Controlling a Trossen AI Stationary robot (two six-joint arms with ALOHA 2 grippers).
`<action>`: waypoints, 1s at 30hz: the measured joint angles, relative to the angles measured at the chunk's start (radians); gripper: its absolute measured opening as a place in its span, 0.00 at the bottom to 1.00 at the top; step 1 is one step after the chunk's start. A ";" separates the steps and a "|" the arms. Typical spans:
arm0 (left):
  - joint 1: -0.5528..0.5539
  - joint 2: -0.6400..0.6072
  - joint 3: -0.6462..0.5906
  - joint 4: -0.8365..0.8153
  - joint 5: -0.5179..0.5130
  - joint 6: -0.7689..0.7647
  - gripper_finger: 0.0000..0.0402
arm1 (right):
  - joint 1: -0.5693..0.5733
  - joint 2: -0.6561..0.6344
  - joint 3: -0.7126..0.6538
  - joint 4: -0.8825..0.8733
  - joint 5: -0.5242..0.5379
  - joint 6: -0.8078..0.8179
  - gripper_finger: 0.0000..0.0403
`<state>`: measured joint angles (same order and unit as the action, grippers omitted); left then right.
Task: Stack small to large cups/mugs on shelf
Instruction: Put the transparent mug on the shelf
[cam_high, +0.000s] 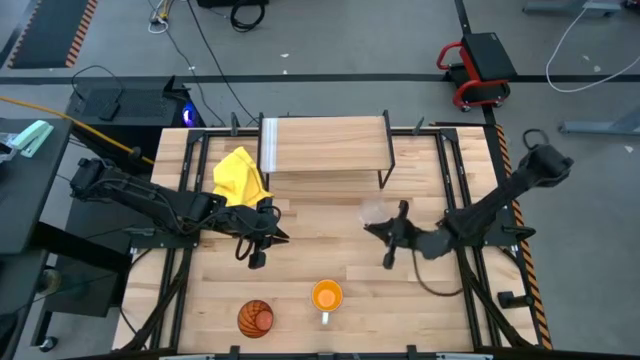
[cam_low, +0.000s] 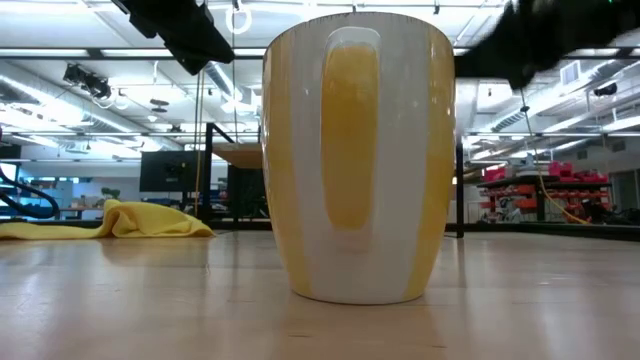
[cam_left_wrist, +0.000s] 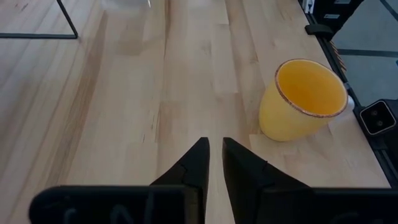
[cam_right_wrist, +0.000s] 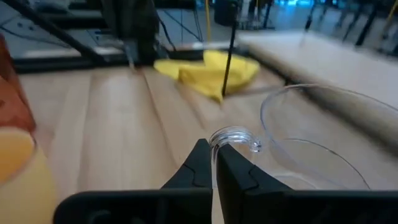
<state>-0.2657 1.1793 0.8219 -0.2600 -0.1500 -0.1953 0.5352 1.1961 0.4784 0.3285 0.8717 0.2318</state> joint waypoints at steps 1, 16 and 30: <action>0.000 0.000 0.000 0.000 -0.004 0.000 0.14 | -0.010 -0.036 0.019 -0.040 -0.017 -0.020 0.02; 0.000 0.001 0.000 0.001 -0.014 0.006 0.13 | -0.380 -0.270 0.254 -0.404 -0.511 -0.202 0.01; 0.001 0.001 0.000 0.005 -0.041 0.027 0.12 | -0.919 -0.136 0.308 -0.365 -1.016 -0.214 0.01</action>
<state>-0.2646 1.1801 0.8223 -0.2550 -0.1909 -0.1685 -0.3835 1.0604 0.7868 -0.0369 -0.1445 0.0177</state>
